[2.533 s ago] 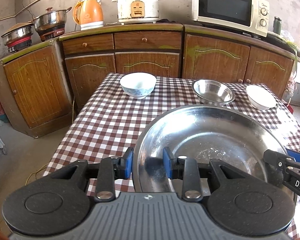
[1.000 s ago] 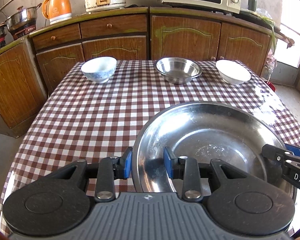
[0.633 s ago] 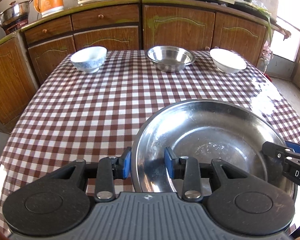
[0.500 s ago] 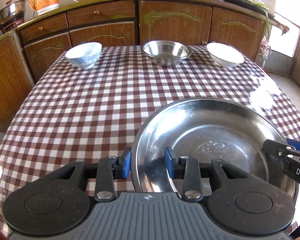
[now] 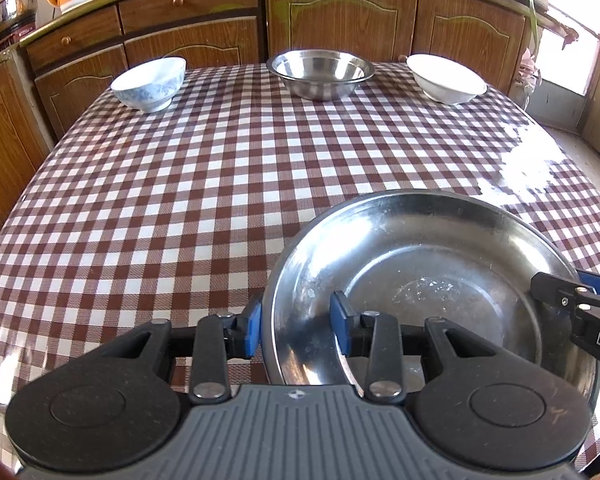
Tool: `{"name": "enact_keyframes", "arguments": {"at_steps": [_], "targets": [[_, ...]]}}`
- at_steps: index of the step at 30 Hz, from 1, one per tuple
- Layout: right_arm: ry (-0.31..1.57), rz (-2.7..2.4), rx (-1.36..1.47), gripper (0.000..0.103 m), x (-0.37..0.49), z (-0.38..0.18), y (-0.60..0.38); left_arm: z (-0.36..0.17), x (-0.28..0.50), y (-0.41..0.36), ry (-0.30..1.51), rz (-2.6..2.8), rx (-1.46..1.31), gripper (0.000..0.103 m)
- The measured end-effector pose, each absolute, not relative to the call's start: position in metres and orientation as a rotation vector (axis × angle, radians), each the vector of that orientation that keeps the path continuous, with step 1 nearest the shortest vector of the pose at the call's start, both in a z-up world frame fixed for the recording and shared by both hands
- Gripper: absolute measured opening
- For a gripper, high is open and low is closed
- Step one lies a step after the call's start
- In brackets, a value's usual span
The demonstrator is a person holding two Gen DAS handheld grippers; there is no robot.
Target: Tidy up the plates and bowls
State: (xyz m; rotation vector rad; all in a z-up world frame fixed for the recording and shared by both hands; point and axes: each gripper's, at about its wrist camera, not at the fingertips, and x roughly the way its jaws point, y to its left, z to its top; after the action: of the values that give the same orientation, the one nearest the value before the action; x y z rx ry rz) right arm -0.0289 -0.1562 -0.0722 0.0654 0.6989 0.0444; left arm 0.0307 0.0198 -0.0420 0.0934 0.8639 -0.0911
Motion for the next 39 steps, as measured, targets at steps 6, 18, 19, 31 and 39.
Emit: {"name": "enact_keyframes", "arguments": {"at_steps": [6, 18, 19, 31, 39], "targets": [[0.715, 0.041, 0.065, 0.030, -0.026, -0.079, -0.158, -0.050, 0.035, 0.020, 0.885, -0.095, 0.083, 0.037], [0.685, 0.034, 0.038, 0.030, -0.016, -0.081, -0.156, -0.056, 0.041, 0.012, 0.855, -0.093, 0.116, 0.037], [0.682, 0.032, 0.032, 0.030, -0.015, -0.081, -0.156, -0.057, 0.042, 0.013, 0.858, -0.092, 0.113, 0.037], [0.653, 0.030, -0.028, 0.065, -0.015, -0.075, -0.153, -0.051, 0.043, 0.025, 0.851, -0.087, 0.037, 0.041], [0.655, 0.015, 0.026, 0.069, -0.017, -0.072, -0.171, -0.050, 0.045, 0.033, 0.849, -0.058, 0.017, 0.062]]}}
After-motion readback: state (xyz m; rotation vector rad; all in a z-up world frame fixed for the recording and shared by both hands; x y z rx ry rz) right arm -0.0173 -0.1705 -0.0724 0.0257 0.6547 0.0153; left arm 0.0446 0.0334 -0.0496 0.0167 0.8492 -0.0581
